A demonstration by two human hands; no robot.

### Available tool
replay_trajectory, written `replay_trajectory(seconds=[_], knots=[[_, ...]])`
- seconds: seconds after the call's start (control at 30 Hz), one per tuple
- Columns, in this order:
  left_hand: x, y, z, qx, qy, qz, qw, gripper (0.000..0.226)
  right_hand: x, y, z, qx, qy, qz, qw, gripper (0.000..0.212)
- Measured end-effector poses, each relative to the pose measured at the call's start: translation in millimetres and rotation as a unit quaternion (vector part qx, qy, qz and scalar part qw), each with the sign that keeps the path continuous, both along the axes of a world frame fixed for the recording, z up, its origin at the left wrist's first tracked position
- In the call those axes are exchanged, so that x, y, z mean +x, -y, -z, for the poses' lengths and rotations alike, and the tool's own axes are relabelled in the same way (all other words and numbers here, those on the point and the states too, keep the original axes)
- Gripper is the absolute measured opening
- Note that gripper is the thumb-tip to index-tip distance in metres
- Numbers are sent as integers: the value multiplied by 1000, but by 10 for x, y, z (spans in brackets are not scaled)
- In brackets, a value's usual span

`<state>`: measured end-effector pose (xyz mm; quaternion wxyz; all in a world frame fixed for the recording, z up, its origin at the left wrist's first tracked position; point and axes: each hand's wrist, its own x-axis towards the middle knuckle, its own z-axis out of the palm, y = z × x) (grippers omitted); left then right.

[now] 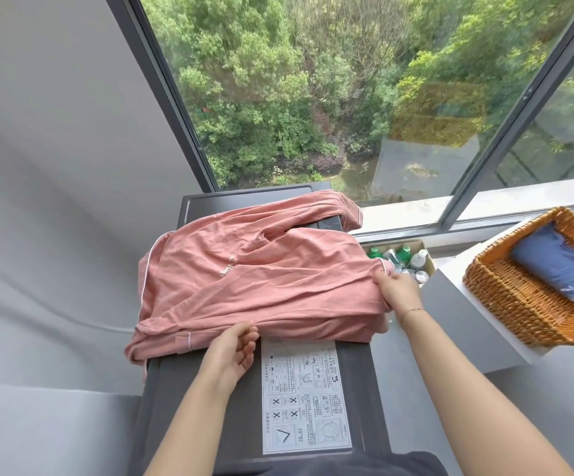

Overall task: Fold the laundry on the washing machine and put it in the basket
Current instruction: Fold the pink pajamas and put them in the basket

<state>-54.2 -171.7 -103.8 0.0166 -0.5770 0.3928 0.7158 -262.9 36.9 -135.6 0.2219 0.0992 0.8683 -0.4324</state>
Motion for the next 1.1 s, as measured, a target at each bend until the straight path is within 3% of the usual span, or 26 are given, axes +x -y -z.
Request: replay_trajectory(seconds=[0.13,0.33,0.5,0.6,0.73,0.87,1.0,1.03,1.1], knots=[[15,92,-149,24,-41,-14,999,18,40,78,-514,40,-174,-24,984,44],[60,155,-301,30,-103,-21,994,19,116,167,-1054,-130,-333,-39,933,21],[159,37,-77,36,-34,51,997,17,352,-98,-438,24,-139,-7,990,44],[188,-28,86,39,-2,81,996,16,520,-195,-265,20,-100,16,995,35],[188,-17,102,63,-4,88,994,23,454,-135,-362,6,-108,30,994,38],[127,29,91,86,-29,48,995,41,345,15,-660,-87,-203,28,975,24],[41,39,10,83,-140,-101,981,4,469,84,-839,-181,-367,54,911,15],[45,45,10,84,-163,-129,975,12,522,63,-790,-174,-375,86,907,15],[69,37,26,90,-171,-155,969,23,618,-46,-538,-132,-296,157,933,27]])
